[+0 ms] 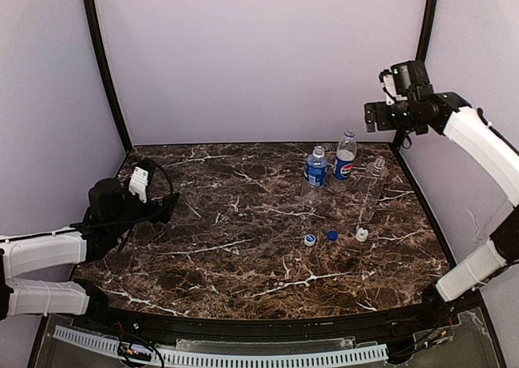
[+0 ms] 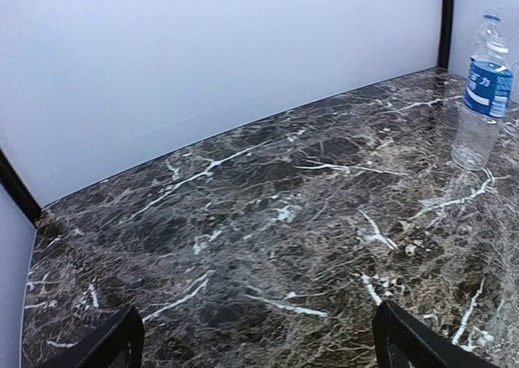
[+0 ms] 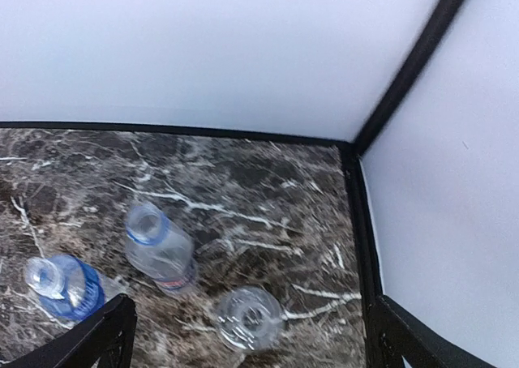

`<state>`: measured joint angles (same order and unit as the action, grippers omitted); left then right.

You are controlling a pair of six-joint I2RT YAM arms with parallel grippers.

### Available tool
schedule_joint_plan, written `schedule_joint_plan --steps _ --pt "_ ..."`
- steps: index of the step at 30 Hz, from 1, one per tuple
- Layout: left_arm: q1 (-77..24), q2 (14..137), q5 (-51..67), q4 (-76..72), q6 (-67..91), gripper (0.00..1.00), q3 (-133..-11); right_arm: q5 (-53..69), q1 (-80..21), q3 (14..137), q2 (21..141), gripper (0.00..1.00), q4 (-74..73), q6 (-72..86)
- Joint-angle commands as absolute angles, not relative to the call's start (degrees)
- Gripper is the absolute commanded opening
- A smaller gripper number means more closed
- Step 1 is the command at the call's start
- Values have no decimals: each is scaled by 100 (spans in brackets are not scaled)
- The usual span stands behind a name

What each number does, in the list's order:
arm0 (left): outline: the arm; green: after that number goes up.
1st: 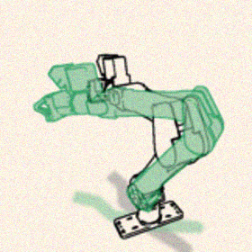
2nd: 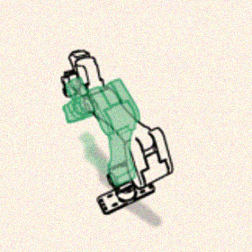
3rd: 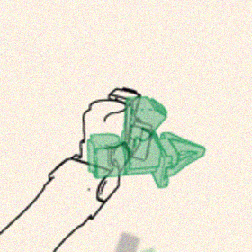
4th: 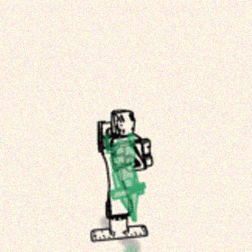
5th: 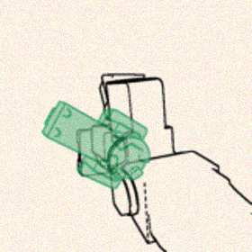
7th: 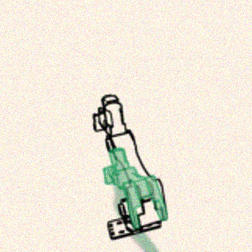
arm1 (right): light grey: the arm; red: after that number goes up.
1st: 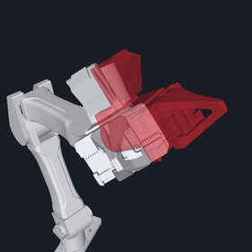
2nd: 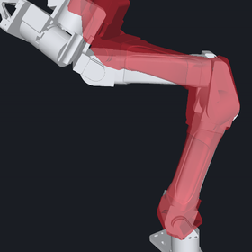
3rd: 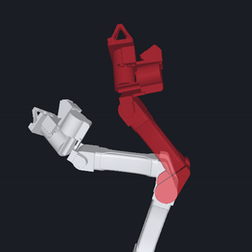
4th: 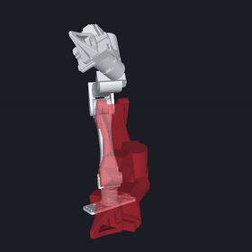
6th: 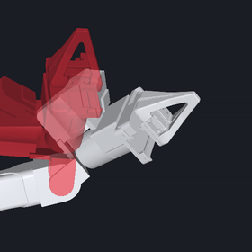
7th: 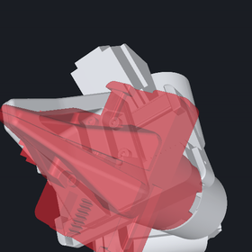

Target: Unscrew the bottle caps

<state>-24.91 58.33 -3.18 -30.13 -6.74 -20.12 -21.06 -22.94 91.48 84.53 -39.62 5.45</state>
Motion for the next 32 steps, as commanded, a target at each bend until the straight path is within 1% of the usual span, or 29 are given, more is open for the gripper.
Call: schedule_joint_plan --steps 1,6,12,16,19,22,26,32 --pt "-1896 5421 -426 -2564 -353 99 -1674 -2549 -1762 7496 6905 99 -3482 1120" --pt "-1111 4892 -377 -2506 -206 99 -1428 -2822 -1337 5655 5198 99 -3060 1253" --pt "-341 4234 -286 -2504 -147 99 -956 -2634 -1310 3058 3501 99 -1420 861" --pt "197 3970 -114 -2661 -110 99 -842 -2723 -1310 1998 2488 99 -756 1221" --pt "406 3930 174 -2668 -89 99 -766 -3020 -1308 1558 1846 99 -707 1557" --pt "475 3987 314 -2591 55 99 -735 -3326 -1310 1320 1524 99 -822 1907" --pt "526 4009 547 -2461 214 99 -725 -3475 -1314 1211 1408 99 -1023 2243" --pt "735 3880 630 -2402 268 99 -708 -3726 -1318 1205 1585 99 -944 2496"
